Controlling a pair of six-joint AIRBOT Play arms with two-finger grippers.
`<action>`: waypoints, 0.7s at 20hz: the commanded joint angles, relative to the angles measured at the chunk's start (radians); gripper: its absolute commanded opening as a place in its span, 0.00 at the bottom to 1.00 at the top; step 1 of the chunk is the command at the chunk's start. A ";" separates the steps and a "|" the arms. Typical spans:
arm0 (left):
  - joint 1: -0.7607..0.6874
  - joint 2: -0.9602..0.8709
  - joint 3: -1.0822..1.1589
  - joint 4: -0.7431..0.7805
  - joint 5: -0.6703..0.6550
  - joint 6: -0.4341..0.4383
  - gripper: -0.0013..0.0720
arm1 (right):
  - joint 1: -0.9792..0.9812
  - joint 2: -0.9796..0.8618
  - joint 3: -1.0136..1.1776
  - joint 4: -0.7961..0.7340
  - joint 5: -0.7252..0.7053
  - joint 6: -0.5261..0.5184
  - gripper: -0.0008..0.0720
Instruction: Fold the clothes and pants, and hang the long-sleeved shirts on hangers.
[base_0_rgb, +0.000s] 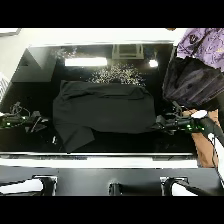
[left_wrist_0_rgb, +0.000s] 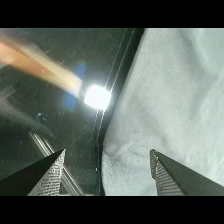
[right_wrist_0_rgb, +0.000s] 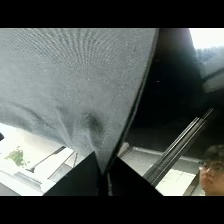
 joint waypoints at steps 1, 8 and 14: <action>-0.041 -0.034 -0.008 -0.018 0.008 0.053 0.85 | 0.001 0.029 0.000 0.002 0.000 0.015 0.06; -0.126 -0.087 -0.008 -0.040 0.040 0.055 0.65 | 0.001 0.032 0.000 0.019 0.028 0.023 0.06; -0.143 -0.073 0.137 -0.074 -0.052 0.055 0.04 | 0.001 0.055 0.083 0.021 0.080 0.046 0.05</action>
